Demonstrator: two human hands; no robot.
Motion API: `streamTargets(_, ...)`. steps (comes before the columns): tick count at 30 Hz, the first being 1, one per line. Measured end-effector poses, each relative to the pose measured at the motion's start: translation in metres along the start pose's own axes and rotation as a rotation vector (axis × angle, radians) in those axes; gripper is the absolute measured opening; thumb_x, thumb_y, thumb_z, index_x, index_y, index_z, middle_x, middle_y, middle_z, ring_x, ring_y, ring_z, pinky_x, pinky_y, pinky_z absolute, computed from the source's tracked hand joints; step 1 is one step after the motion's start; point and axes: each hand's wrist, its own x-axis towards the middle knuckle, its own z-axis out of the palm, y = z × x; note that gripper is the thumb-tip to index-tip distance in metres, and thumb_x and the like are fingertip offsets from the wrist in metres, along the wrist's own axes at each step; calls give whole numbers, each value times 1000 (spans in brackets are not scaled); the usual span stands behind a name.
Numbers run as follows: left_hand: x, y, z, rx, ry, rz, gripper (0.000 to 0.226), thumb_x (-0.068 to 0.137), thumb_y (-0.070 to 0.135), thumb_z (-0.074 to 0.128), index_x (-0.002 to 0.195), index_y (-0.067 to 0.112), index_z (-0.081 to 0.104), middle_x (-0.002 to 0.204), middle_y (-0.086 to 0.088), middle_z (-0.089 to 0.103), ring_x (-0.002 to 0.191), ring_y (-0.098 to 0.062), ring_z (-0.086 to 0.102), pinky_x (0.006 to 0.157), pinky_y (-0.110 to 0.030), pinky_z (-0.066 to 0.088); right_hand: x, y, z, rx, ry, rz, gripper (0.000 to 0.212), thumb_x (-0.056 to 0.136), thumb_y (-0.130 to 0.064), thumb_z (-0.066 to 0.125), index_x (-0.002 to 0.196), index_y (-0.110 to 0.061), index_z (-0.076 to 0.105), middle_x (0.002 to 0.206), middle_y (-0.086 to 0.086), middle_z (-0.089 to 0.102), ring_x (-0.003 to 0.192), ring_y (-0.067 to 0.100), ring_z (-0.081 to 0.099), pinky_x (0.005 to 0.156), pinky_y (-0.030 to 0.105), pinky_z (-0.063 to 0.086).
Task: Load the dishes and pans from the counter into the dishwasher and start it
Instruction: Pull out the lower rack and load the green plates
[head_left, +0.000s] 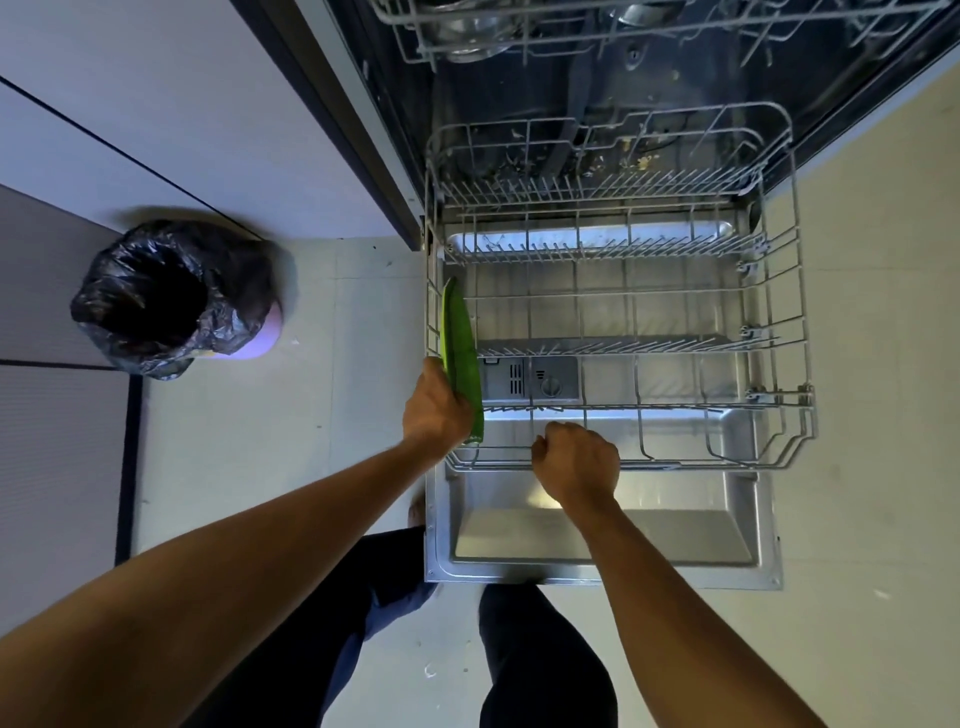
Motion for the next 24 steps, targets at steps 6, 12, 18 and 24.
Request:
streamTargets(6, 3, 1, 29, -11, -22, 41, 48, 92, 5, 57, 134, 11, 33, 111, -8, 53, 91, -24, 58, 69, -28, 53, -3, -3, 1, 1, 29, 27, 29, 99, -37, 47, 87, -24, 70, 73, -6, 65, 62, 11, 53, 59, 23, 40)
streamTargets(12, -2, -15, 43, -55, 10, 106, 52, 93, 13, 60, 137, 13, 33, 116, -6, 55, 95, -20, 57, 59, -14, 44, -2, -6, 5, -1, 63, 43, 32, 99, -38, 45, 85, -22, 70, 70, -5, 65, 59, 13, 51, 57, 23, 35)
streamTargets(18, 4, -23, 43, -120, -21, 91, 60, 89, 23, 70, 136, 20, 33, 124, -5, 56, 102, -23, 60, 74, -30, 58, 0, -4, 6, -5, 59, 23, 34, 101, -40, 41, 98, -22, 70, 79, -3, 68, 64, 13, 52, 60, 23, 37)
streamTargets(24, 1, -23, 16, -147, -140, 90, 64, 89, 34, 70, 141, 18, 36, 118, 2, 52, 106, -18, 56, 87, -38, 55, -2, -6, -1, 81, -8, 52, 28, 98, -40, 50, 97, -22, 72, 83, -3, 71, 71, 13, 58, 66, 25, 42)
